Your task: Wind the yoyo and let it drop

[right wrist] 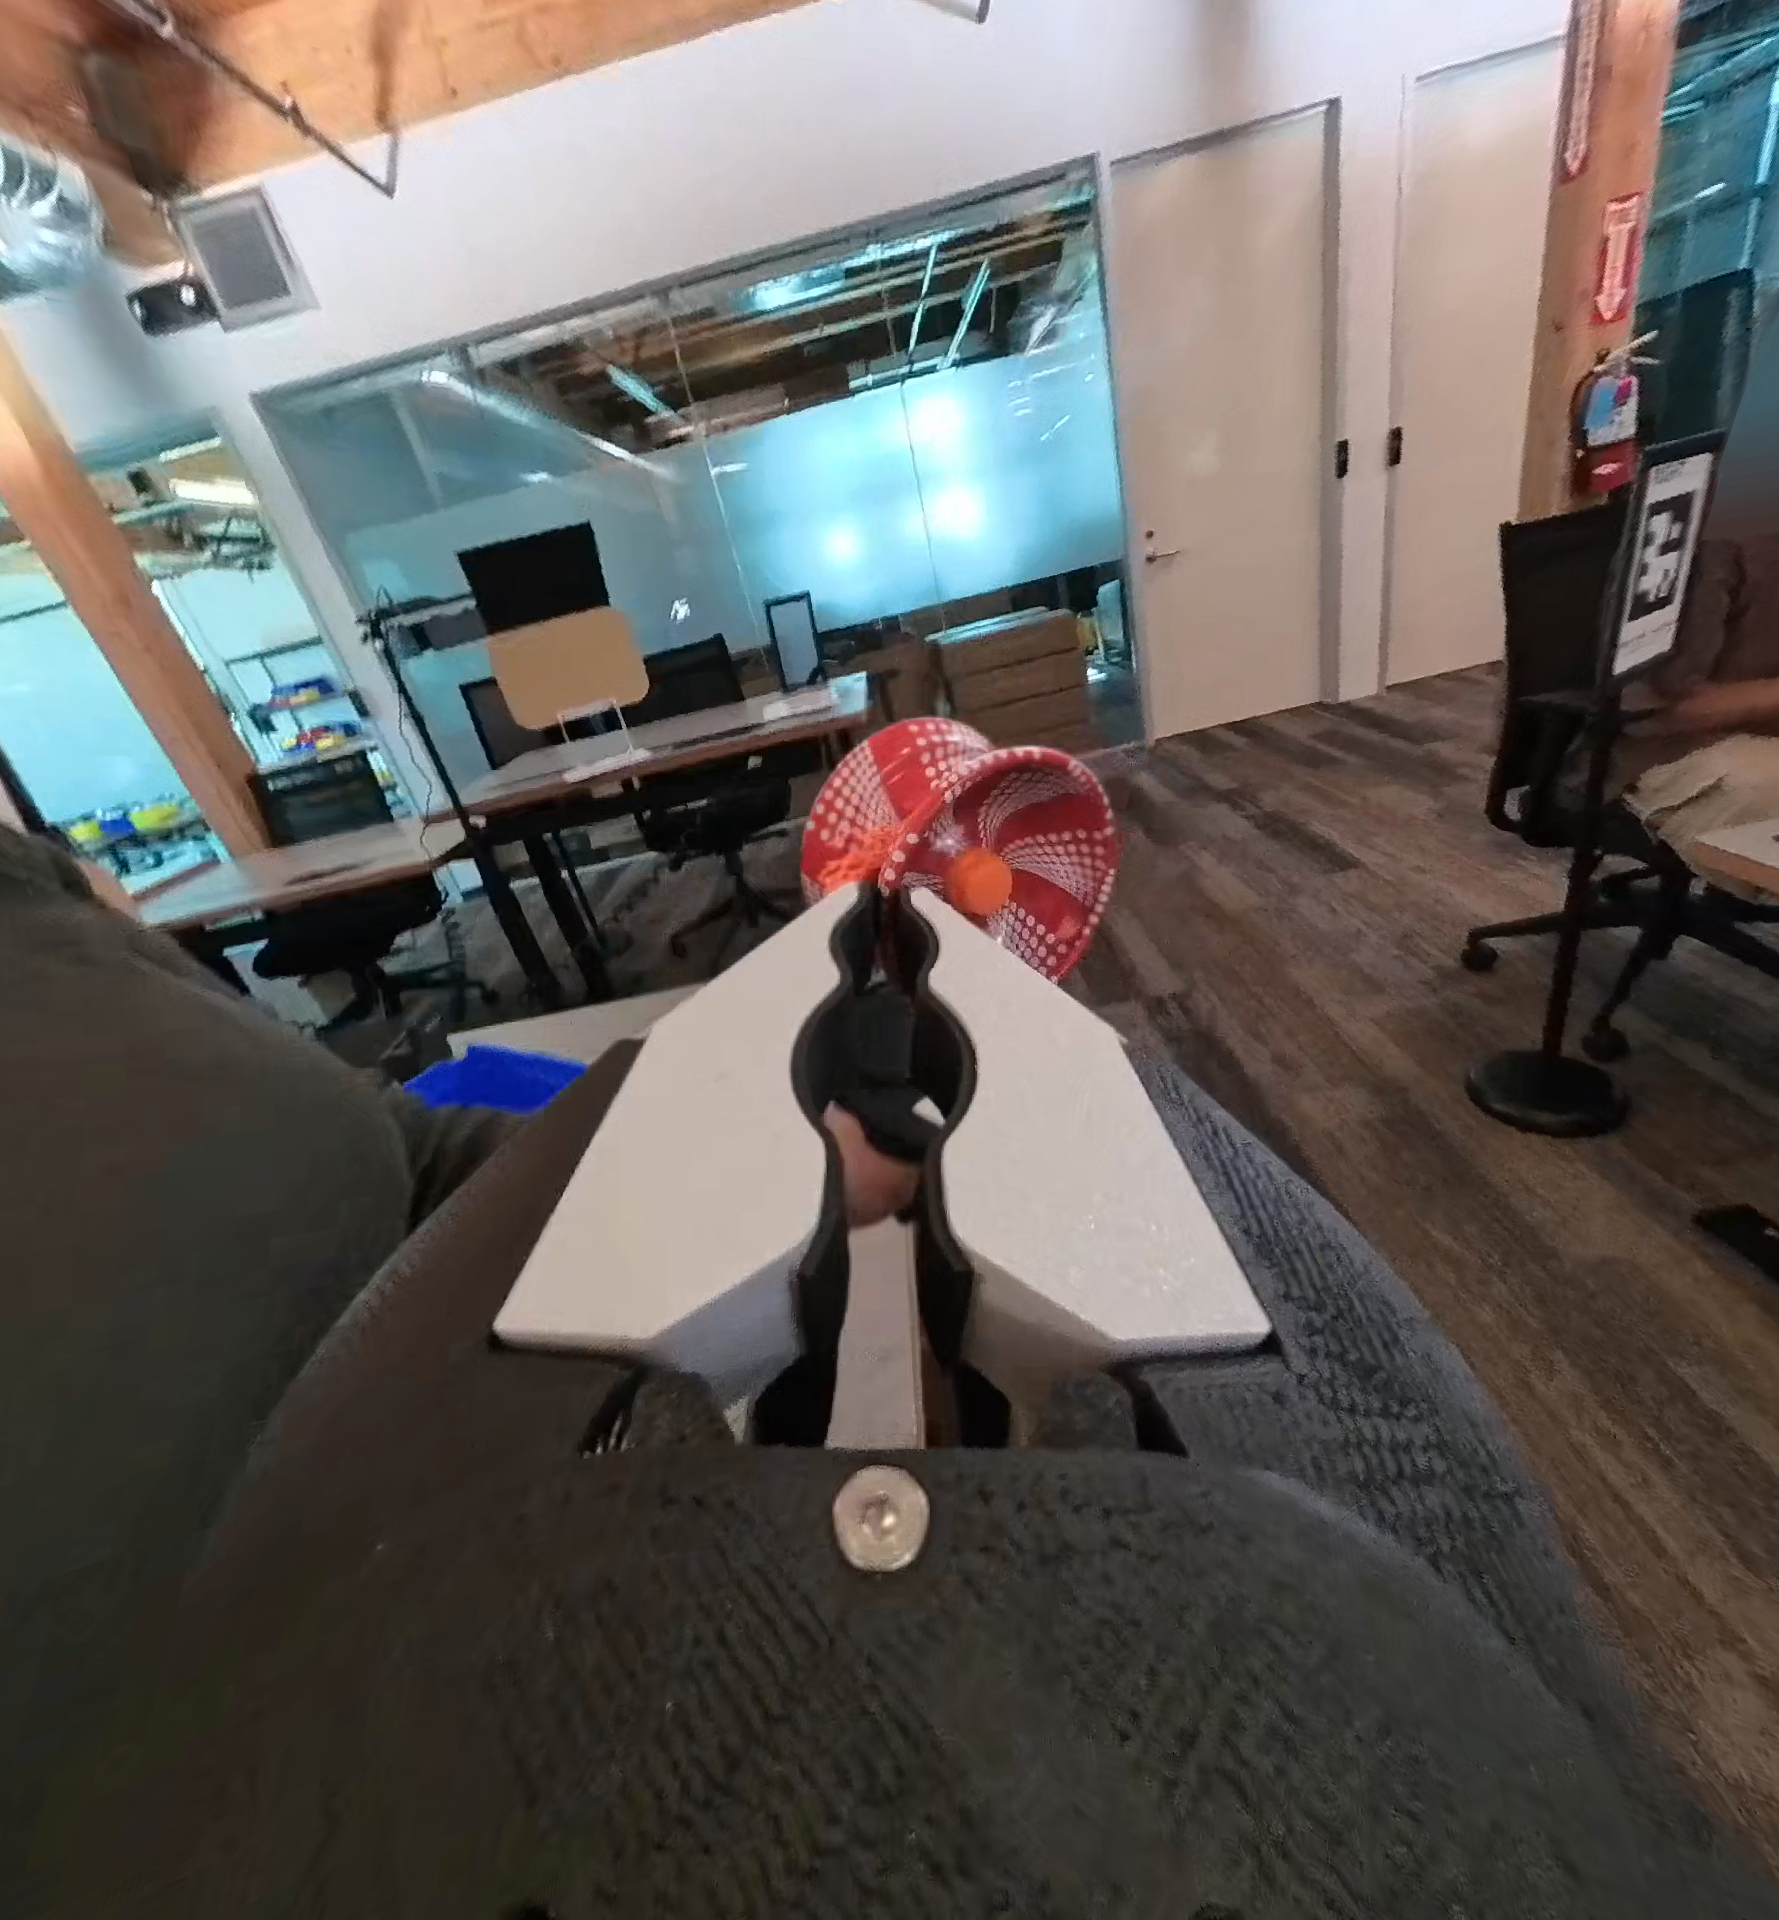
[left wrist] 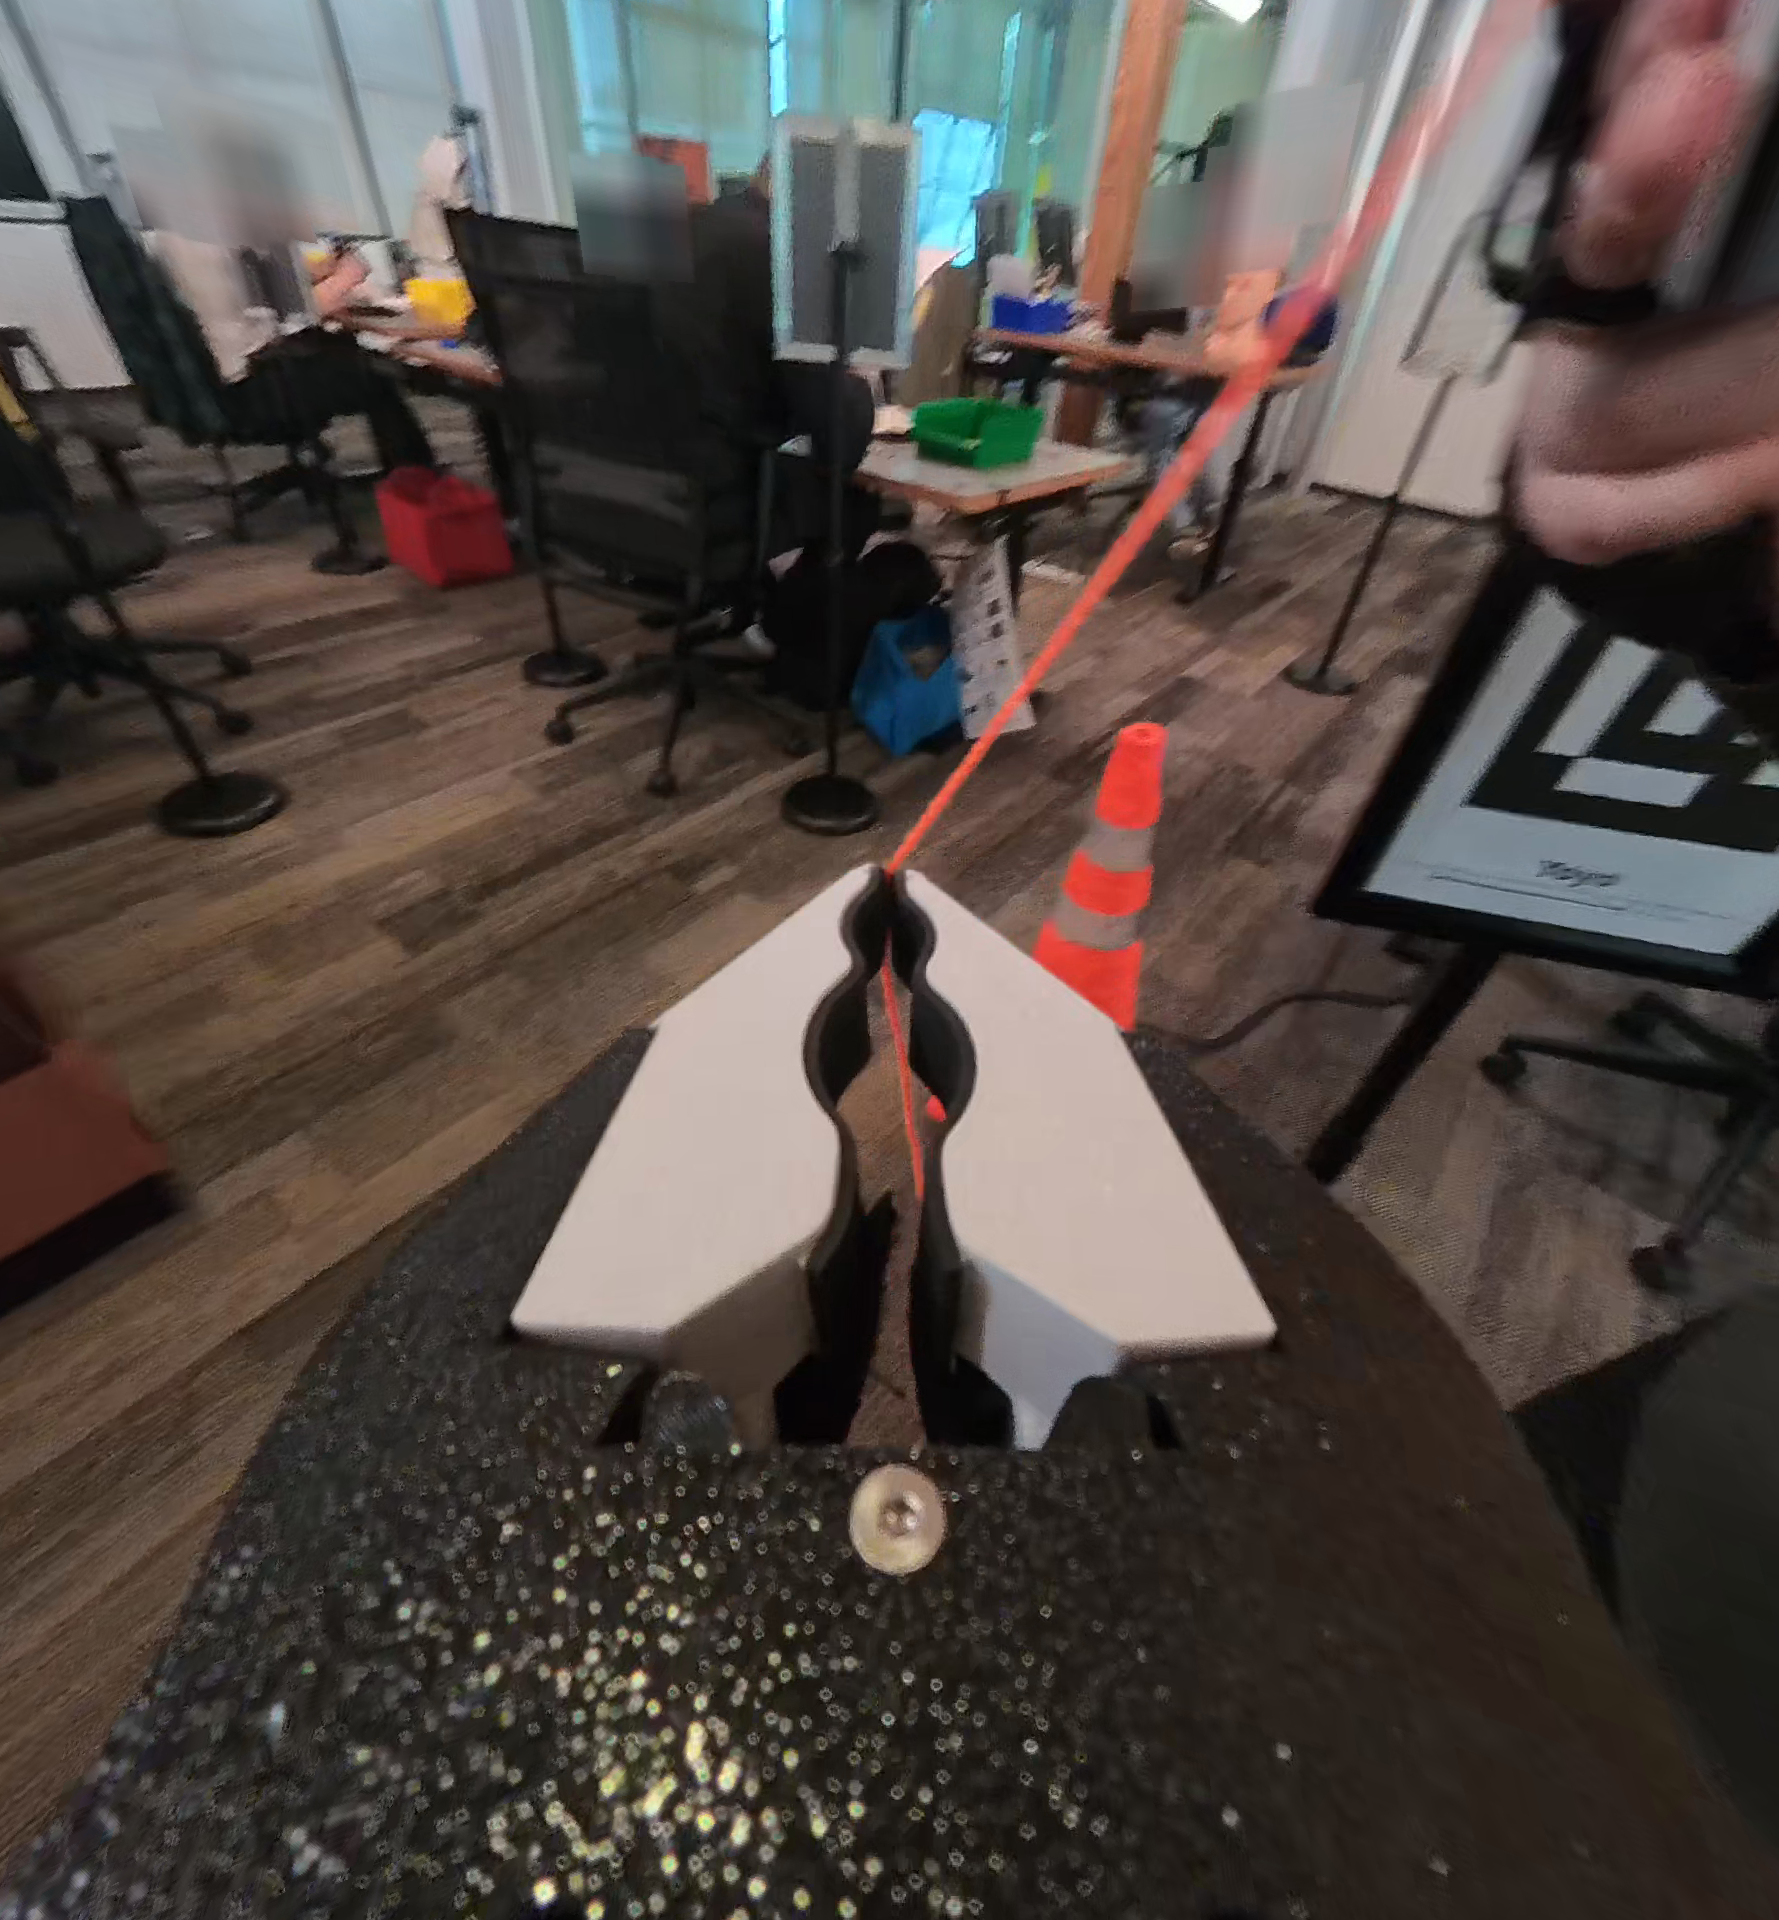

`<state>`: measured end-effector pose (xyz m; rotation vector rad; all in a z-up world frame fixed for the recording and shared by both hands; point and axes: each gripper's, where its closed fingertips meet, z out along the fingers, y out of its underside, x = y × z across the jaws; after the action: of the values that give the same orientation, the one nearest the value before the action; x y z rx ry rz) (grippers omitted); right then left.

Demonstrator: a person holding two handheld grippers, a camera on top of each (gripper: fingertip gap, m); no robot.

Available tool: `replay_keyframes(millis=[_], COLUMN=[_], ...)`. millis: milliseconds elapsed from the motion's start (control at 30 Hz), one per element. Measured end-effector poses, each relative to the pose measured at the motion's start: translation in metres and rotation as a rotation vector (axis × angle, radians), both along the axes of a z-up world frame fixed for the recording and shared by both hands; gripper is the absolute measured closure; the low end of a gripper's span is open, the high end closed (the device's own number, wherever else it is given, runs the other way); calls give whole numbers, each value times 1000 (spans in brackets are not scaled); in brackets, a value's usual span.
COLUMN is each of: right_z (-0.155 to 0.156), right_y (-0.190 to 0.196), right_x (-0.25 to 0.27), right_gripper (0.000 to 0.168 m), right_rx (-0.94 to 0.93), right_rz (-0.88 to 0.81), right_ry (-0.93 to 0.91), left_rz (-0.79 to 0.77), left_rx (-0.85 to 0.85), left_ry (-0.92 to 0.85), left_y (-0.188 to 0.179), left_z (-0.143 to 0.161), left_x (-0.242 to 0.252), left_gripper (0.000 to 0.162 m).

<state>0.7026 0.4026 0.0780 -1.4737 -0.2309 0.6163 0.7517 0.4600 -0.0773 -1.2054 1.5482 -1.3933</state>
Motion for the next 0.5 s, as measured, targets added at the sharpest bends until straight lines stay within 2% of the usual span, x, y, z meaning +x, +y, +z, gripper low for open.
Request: replay_keyframes(millis=[67, 167, 233, 300, 367, 500], right_z=[-12, -40, -59, -75, -83, -83], right_y=[-7, -5, 0, 6, 14, 26], right_x=[-11, -11, -4, 3, 13, 61], right_gripper=[168, 168, 168, 167, 168, 168], right_rx=[-40, -142, -210, -264, -284, -266], right_rz=[58, 26, -35, -93, -165, -402], right_ry=[-75, -228, -318, -355, -350, -275], left_rz=[65, 122, 123, 79, 54, -95], left_rx=[73, 159, 201, 224, 239, 125], left_ry=[18, -45, -114, -159, -81, 138], left_y=[25, 47, 43, 24, 3, -45], left_z=[17, 74, 119, 152, 155, 119], left_x=[4, 2, -5, -14, -20, -40], left_gripper=[162, 162, 162, 162, 162, 162])
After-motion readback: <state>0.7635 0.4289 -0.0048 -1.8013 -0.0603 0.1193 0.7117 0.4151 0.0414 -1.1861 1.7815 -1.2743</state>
